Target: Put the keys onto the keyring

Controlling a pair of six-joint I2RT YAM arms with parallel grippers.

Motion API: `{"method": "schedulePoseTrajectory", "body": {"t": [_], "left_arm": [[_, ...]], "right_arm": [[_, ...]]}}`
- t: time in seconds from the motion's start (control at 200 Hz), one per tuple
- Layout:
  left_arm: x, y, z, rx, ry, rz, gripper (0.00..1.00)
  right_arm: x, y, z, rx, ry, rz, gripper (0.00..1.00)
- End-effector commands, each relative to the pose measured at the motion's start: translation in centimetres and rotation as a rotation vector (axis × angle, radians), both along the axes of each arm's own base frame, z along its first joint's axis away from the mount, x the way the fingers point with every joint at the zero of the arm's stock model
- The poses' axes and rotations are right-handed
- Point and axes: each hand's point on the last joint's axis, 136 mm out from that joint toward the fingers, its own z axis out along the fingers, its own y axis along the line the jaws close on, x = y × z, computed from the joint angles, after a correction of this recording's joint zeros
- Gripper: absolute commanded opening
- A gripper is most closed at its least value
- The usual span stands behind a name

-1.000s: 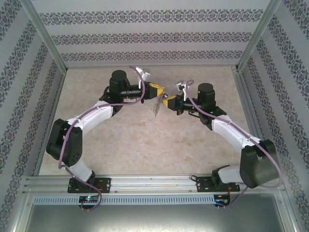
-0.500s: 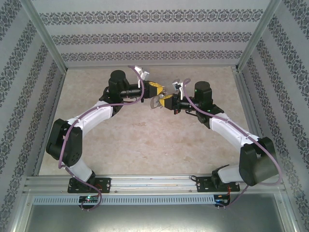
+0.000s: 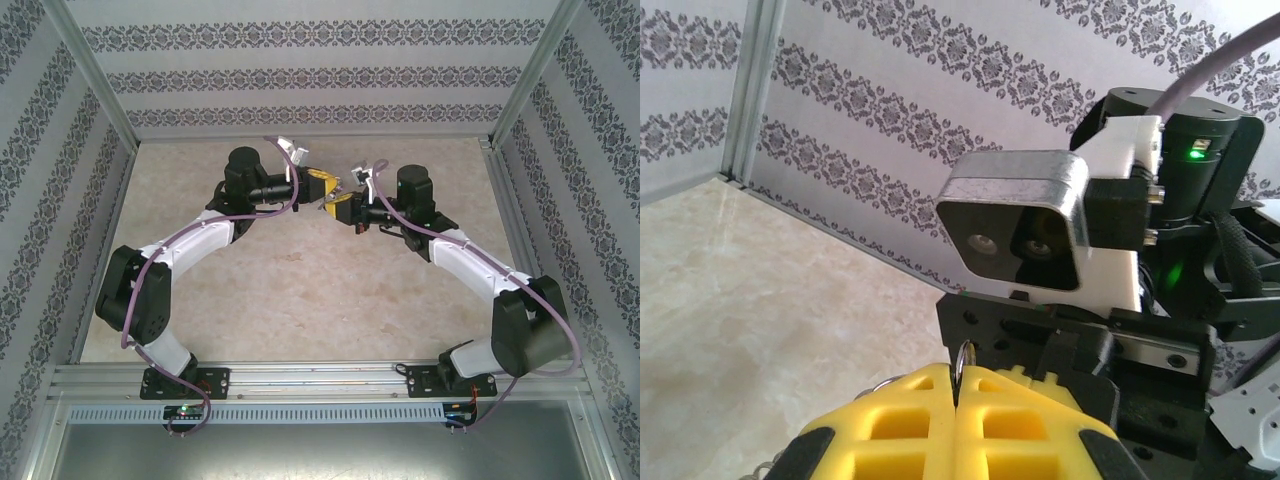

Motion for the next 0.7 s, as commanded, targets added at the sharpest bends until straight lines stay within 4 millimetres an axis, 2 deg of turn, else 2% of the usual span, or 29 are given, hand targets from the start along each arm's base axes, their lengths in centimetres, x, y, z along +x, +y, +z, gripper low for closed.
{"method": "schedulePoseTrajectory", "body": {"t": [0.0,0.2,0.32,0.38,0.695], "left_arm": [[0.1,0.1,2.2,-0.057,-0.082,0.054,0.00],[0.5,0.3,2.5,-0.081,-0.091,0.083,0.00],[0.5,0.3,2.6,-0.083,-0.095,0.085,0.00],[0.4,0.3,2.8,-0.085,-0.100,0.084,0.00],[0.3,0.1,2.8,-0.086,-0.105,0.069,0.00]], "right_arm": [[-0.3,0.4,0.4,-0.004,-0.026,0.015,0.01],[0.0,-1.3,-0.3,-0.006,-0.009,-0.045,0.15],[-0.5,-2.1,-0.4,-0.008,-0.010,-0.065,0.31],[-0.8,-2.7,-0.3,-0.008,-0.018,-0.083,0.35],[-1.4,-5.9,0.6,0.010,-0.046,-0.187,0.39]]}}
